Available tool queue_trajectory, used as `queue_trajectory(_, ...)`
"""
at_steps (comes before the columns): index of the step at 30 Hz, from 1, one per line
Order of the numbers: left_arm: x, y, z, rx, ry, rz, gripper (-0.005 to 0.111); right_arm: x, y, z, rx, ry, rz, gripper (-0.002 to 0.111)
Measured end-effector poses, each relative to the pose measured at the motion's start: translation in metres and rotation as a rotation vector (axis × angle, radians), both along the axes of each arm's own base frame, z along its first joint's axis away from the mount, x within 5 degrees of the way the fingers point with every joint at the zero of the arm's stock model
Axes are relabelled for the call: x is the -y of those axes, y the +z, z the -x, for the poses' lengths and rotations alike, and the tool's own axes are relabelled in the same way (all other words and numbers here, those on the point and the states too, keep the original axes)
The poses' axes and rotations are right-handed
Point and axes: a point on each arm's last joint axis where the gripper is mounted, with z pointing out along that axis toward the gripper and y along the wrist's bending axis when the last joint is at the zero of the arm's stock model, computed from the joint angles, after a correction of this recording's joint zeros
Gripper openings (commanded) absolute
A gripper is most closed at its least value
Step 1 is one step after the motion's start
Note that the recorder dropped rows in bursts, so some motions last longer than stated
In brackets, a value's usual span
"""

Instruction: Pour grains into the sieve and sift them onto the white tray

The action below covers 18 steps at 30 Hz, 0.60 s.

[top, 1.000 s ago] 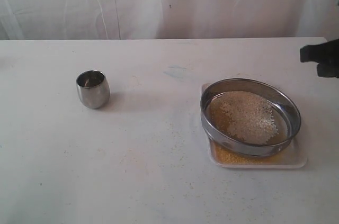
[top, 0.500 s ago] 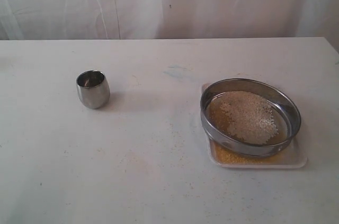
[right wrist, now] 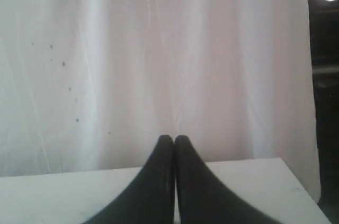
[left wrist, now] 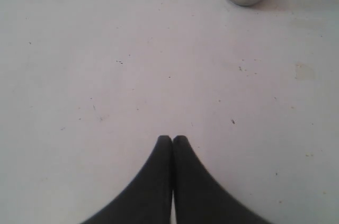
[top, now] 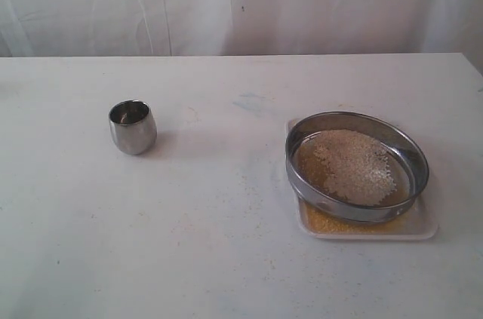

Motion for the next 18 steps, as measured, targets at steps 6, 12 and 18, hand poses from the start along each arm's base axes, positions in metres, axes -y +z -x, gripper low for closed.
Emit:
queue_trajectory(6, 0.000, 0.000, 0.000, 0.000, 0.000, 0.000, 0.000, 0.003, -0.002, 0.005, 0.135, -0.039, 0.007, 0.000)
queue_trajectory(12, 0.000, 0.000, 0.000, 0.000, 0.000, 0.000, 0.000, 0.014, -0.058, -0.020, 0.087, -0.131, -0.071, 0.000)
queue_trajectory(18, 0.000, 0.000, 0.000, 0.000, 0.000, 0.000, 0.000, 0.014, -0.110, -0.031, -0.103, -0.126, -0.100, 0.000)
